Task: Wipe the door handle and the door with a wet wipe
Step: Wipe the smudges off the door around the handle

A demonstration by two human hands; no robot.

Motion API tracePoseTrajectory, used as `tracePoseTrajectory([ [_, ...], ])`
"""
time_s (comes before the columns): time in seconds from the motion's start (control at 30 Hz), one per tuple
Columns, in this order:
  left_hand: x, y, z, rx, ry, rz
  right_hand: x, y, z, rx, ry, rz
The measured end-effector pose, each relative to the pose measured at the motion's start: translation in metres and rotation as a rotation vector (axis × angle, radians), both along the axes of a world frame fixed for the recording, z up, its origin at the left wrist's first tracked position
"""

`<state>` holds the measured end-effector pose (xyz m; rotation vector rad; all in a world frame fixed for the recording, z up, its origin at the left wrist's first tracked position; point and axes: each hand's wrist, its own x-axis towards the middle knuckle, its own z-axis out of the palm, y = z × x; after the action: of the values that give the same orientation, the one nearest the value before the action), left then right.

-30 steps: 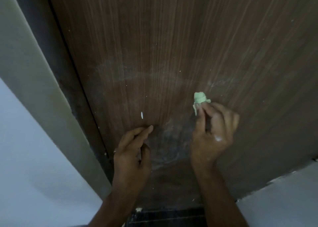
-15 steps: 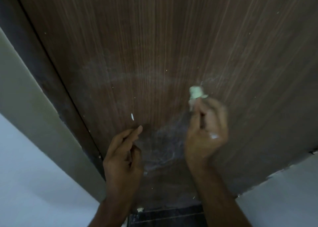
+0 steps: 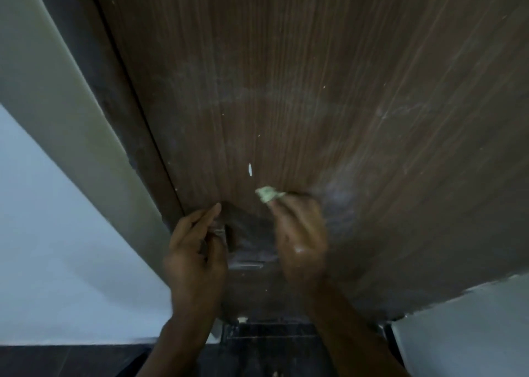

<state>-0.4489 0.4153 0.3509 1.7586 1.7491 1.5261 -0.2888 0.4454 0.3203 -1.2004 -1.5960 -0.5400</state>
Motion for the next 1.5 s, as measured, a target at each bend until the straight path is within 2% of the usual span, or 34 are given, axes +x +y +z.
tracePoseTrajectory([
  [0.07, -0.004, 0.001, -0.006, -0.008, 0.019, 0.006, -0.011, -0.002, -0.02, -0.112, -0.316, 0.135],
  [0.13, -0.009, 0.0, -0.011, -0.014, 0.026, 0.013, -0.013, 0.001, -0.018, -0.087, -0.479, 0.228],
  [0.17, -0.012, 0.0, -0.013, -0.017, 0.02, 0.022, -0.013, 0.005, -0.013, -0.037, -0.49, 0.21],
  [0.27, -0.019, -0.002, -0.017, -0.026, -0.022, 0.031, -0.015, 0.019, 0.007, 0.135, -0.363, 0.065],
  [0.33, -0.02, -0.004, -0.017, -0.03, -0.057, 0.033, -0.018, 0.025, 0.007, 0.172, -0.385, 0.045],
  [0.47, -0.021, -0.007, -0.015, -0.037, -0.067, 0.019, -0.007, 0.016, -0.029, 0.016, -0.69, 0.238],
  [0.53, -0.019, -0.009, -0.015, -0.06, -0.066, -0.012, 0.002, 0.009, -0.033, -0.084, -0.759, 0.254],
  [0.6, -0.015, -0.013, -0.016, -0.094, -0.062, -0.049, 0.003, 0.01, -0.02, -0.061, -0.727, 0.229],
  [0.77, -0.002, -0.015, -0.018, -0.166, -0.088, -0.144, -0.001, 0.018, 0.018, 0.112, -0.485, 0.117],
  [0.93, 0.002, -0.012, -0.018, -0.127, -0.103, -0.172, 0.028, 0.004, -0.009, -0.096, -0.784, 0.253],
  [1.0, 0.003, -0.012, -0.02, -0.124, -0.116, -0.188, 0.039, 0.001, -0.006, -0.111, -0.776, 0.196],
  [1.17, 0.012, -0.009, -0.018, -0.114, -0.084, -0.229, 0.046, 0.006, 0.033, 0.117, -0.23, 0.011],
  [1.2, 0.013, -0.008, -0.016, -0.108, -0.077, -0.243, 0.043, 0.006, 0.032, 0.119, -0.195, -0.005],
  [1.23, 0.014, -0.007, -0.015, -0.096, -0.069, -0.258, 0.04, 0.003, 0.024, 0.086, -0.238, -0.005],
  [1.33, 0.016, -0.003, -0.014, -0.055, -0.046, -0.28, 0.039, -0.007, -0.006, -0.106, -0.583, 0.113],
  [1.37, 0.015, -0.002, -0.014, -0.052, -0.04, -0.276, 0.041, -0.01, -0.011, -0.152, -0.641, 0.115],
  [1.43, 0.017, -0.001, -0.014, -0.05, -0.04, -0.271, 0.049, -0.01, -0.007, -0.142, -0.571, 0.054],
  [1.5, 0.02, -0.001, -0.014, -0.046, -0.037, -0.269, 0.058, -0.006, 0.012, -0.018, -0.348, -0.032],
])
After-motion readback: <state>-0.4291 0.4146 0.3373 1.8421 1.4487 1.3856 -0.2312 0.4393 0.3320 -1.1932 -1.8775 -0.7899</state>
